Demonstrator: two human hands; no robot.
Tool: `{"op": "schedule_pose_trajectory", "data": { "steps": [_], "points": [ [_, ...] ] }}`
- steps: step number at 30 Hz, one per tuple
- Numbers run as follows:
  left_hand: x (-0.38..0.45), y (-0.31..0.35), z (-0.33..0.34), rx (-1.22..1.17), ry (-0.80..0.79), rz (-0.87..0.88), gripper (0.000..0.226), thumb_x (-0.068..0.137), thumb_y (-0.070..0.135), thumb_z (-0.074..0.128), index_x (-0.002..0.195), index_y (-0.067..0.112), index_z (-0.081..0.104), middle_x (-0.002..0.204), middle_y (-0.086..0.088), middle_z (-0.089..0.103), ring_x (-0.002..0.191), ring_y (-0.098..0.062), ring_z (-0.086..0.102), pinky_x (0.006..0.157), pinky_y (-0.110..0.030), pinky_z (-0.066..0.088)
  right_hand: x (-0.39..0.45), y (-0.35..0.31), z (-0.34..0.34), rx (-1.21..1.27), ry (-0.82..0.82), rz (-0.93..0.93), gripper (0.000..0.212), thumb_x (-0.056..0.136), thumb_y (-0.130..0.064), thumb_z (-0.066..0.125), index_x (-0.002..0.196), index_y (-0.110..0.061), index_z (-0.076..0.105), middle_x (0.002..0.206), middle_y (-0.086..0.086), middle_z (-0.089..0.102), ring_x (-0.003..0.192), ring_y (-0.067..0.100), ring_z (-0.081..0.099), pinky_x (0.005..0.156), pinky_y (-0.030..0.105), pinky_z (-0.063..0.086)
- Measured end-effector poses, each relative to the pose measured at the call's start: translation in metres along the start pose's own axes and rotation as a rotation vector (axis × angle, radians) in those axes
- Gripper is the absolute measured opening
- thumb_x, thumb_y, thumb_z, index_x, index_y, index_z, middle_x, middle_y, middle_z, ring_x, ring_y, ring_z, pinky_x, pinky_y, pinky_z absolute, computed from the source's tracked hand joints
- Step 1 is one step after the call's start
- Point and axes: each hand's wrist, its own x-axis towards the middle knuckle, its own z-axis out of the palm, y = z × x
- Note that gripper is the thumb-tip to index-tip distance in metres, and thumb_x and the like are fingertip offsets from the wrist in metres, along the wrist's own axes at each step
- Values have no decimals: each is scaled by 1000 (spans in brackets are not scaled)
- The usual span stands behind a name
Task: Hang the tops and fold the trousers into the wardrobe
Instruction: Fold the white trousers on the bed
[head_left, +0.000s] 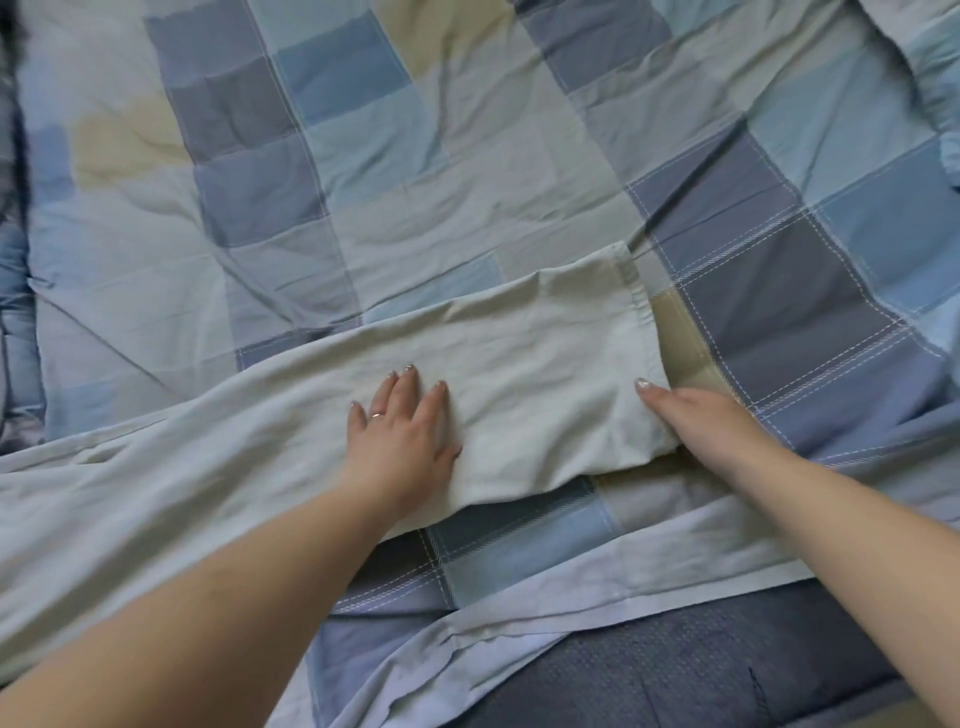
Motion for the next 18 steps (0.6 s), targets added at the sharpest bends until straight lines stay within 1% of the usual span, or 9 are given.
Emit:
{"op": "schedule_pose_trajectory", "data": {
  "steps": [2,4,5,7,9,11,13,16,18],
  "points": [
    [13,22,-19,-78,-22,66,67,92,45,51,147,27,18,159,-8,6,147,-26,7,116,-48,17,-1,3,2,186,-27,29,34,90,-45,56,82,-15,70,88,-6,69,84,11,61,82,28,44],
    [28,46,-41,-137,-39,143,66,91,39,54,147,24,23,156,-8,15,144,-27,16,114,-42,23,-6,6,5,353,-158,168,27,87,-45,60,83,-20,68,79,-10,67,76,9,57,71,27,45],
    [36,57,-52,-151,-32,168,68,91,38,55,148,23,22,157,-8,16,144,-28,17,114,-41,23,-8,10,7,367,-234,216,27,86,-46,61,85,-20,67,74,-10,65,71,10,53,64,25,42],
    [51,81,-75,-183,20,209,69,92,38,55,149,21,22,157,-8,19,143,-29,21,114,-42,26,-12,14,5,319,-252,201,29,86,-47,61,82,-18,64,72,-6,65,68,13,54,64,25,43],
    [63,102,-90,-246,69,224,67,92,36,56,148,19,24,154,-8,27,140,-30,27,112,-42,29,-18,16,-4,248,-151,117,29,88,-45,59,78,-18,62,80,-3,65,77,12,60,74,24,47],
    [72,119,-97,-260,60,193,69,92,36,56,149,19,20,152,-9,30,139,-30,29,112,-44,29,-30,22,-17,93,-139,68,29,92,-43,55,74,-21,60,78,-7,62,73,4,56,65,16,41],
    [79,130,-97,-204,24,120,72,92,39,56,150,21,17,151,-10,32,138,-31,30,112,-50,26,-42,31,-26,-81,-196,54,36,91,-48,53,72,-17,58,75,-4,60,70,6,54,60,19,37],
    [81,143,-90,-73,-40,20,65,90,42,58,143,20,26,141,-13,42,134,-33,35,112,-59,17,-52,49,-37,-150,-229,56,58,86,-58,53,94,-1,66,97,12,69,89,21,64,72,28,44],
    [81,148,-82,5,-65,-12,59,88,42,59,138,19,37,138,-14,42,134,-33,33,112,-62,12,-55,58,-42,-132,-238,71,67,82,-63,54,102,0,66,102,11,70,95,22,65,81,30,47]
  ]
}}
